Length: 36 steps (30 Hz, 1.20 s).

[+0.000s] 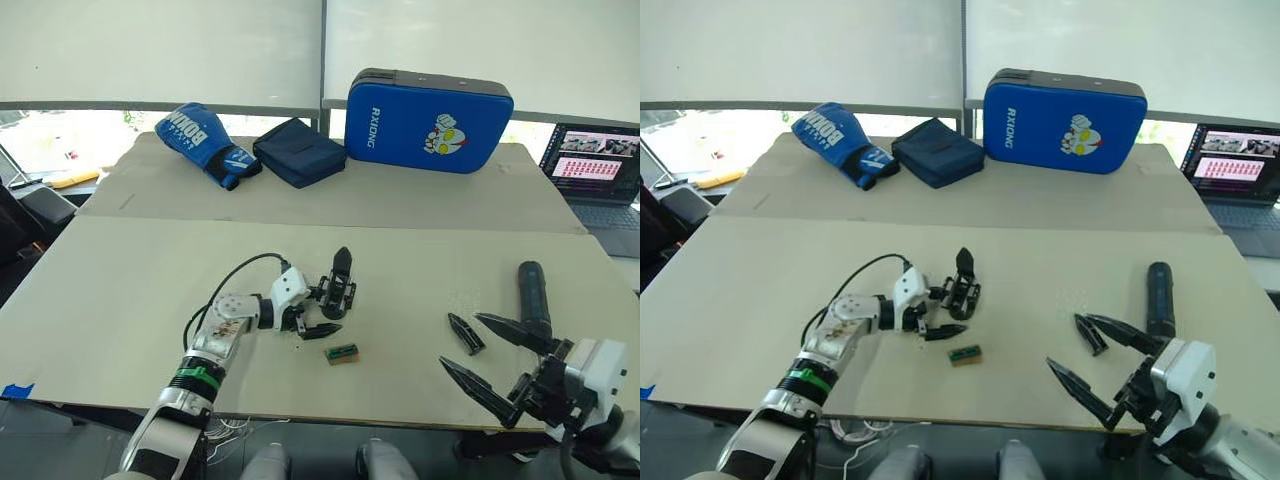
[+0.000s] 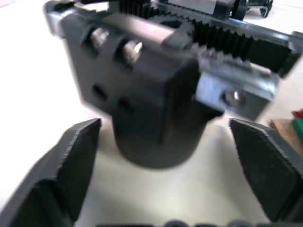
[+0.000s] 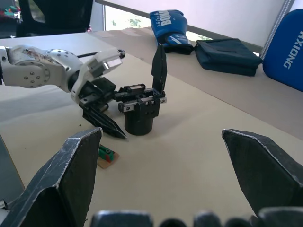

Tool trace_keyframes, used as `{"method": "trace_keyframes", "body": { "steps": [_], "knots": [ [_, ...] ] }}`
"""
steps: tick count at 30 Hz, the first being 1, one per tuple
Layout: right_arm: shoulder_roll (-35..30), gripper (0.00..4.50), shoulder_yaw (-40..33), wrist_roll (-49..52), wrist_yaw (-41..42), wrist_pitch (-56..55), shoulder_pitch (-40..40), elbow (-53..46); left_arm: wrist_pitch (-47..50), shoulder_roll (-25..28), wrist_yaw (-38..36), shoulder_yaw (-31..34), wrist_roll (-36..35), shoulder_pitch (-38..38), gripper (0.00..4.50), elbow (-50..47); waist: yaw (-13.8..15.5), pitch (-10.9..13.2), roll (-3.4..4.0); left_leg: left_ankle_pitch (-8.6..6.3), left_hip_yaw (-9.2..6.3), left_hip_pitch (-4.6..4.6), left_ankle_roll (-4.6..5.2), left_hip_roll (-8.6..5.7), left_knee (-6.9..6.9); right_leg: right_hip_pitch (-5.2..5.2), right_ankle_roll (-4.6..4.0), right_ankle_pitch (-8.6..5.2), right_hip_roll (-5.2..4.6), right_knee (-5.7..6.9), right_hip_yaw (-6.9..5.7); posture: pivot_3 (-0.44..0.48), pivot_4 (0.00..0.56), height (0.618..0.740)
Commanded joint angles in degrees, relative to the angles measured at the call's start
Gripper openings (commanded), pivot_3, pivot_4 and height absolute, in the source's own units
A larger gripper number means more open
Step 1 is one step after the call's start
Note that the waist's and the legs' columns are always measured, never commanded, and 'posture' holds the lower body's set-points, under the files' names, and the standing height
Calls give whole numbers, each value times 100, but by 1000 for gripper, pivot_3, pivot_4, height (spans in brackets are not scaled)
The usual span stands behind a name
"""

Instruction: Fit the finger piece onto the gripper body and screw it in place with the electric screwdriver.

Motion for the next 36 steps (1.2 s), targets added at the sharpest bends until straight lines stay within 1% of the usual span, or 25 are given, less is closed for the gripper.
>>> {"method": "trace_keyframes", "body": {
  "steps": [1,3,5,6,7,8,10,12,14,17,18,20,23,24,26,30,33,36],
  "knots": [
    [53,4500,-597,306,101,15,471,-292,-187,649,-680,329,-311,134,4478,5,-21,-1,2,0,0,1,0,1,-1,0,-2,-1,1,1,0,0,150,740],
    [192,4500,-863,310,175,-22,911,-264,-543,1028,-1030,539,-461,119,4478,162,-8,-1,3,0,0,2,1,3,-3,-3,-6,-3,1,2,0,0,150,740],
    [358,4500,-1037,291,193,-67,1228,-191,-738,1246,-1323,721,-653,105,4478,255,10,-1,3,0,0,-1,1,2,-3,-5,-7,-4,-2,2,-2,0,150,740],
    [484,4500,-1090,308,165,-20,1457,-159,-759,1380,-1709,827,-884,142,4478,204,26,-1,3,-1,0,-2,0,2,-3,-4,-7,-4,-4,-1,-2,0,150,740],
    [600,4500,-1116,335,166,19,1655,-146,-817,1465,-2128,967,-1177,188,4478,114,55,-1,3,-1,0,-4,0,0,-3,-3,-6,-4,-7,-4,-2,0,150,740],
    [692,4500,-1151,343,126,104,1853,-141,-717,1576,-2377,1060,-1390,257,4478,-78,67,-1,4,-1,0,-4,0,0,-3,-3,-5,-5,-9,-5,-3,0,150,740],
    [705,4500,-1288,247,-155,434,2090,-106,-508,1741,-2613,1133,-1633,406,4478,-528,70,-1,5,-2,0,-10,0,2,-3,-7,-6,-6,-11,-10,-2,0,150,740],
    [534,4500,-1429,218,-412,799,2145,-129,-192,1822,-2597,1203,-1849,504,4478,-958,72,-1,5,-2,-1,-12,0,6,-3,-8,-6,-6,-16,-10,2,0,150,740],
    [272,4500,-1542,332,-580,1132,2027,-247,269,1857,-2405,1291,-2080,562,4478,-1366,68,-1,5,-2,0,-12,0,7,-3,-6,-19,-14,-19,-9,6,0,150,740],
    [-639,4500,-1631,748,-849,2148,1608,-370,737,1848,-2143,1341,-2347,654,4478,-1974,7,-1,4,-1,2,-12,0,8,-3,-6,-25,-17,-11,-8,7,0,150,740],
    [-1006,4500,-1639,875,-976,2588,1431,-345,853,1822,-2047,1341,-2404,668,4478,-2123,-7,-1,5,-1,2,-11,0,8,-3,-7,-17,-12,-9,-7,7,0,150,740],
    [-2027,4500,-1500,1257,-1183,3625,758,-58,1039,1715,-1839,1292,-2493,710,4478,-2435,-6,-1,5,-1,3,-11,1,5,-4,-6,-7,-6,-5,-4,4,0,150,740],
    [-2903,4500,-1127,1810,-1390,4557,-306,362,1098,1657,-1737,1223,-2486,753,4478,-2641,4,4,-1,1,8,-18,4,-1,-4,-4,-8,-5,-7,-5,4,0,150,740],
    [-3219,4500,-850,1975,-1415,4852,-782,563,1113,1646,-1699,1213,-2459,763,4478,-2647,9,5,-3,1,8,-13,5,3,-2,-6,-8,-5,-2,-7,1,0,150,740],
    [-3626,4500,-344,2256,-1490,5395,-1577,935,1118,1627,-1642,1191,-2424,777,4478,-2656,15,9,-3,0,7,-15,7,5,-4,-5,-10,-6,-1,-8,-4,0,150,740],
    [-3948,4500,1147,1937,-1558,6049,-3213,1684,1154,1603,-1536,1123,-2429,895,4478,-2865,41,13,-7,0,7,-24,7,0,-1,-9,-23,3,-6,-15,-7,0,150,740],
    [-3926,4500,1954,1530,-1516,6269,-4032,2033,1181,1586,-1444,1096,-2438,938,4478,-2975,34,15,-6,-1,7,-34,8,-4,0,-17,-38,15,-9,-22,-7,0,150,740],
    [-3676,4500,2782,1010,-1581,6521,-5028,2521,1168,1568,-1374,1061,-2420,977,4478,-3058,11,16,-4,-1,7,-41,8,-4,0,-24,-38,18,-9,-22,-6,0,150,740]
  ]
}}
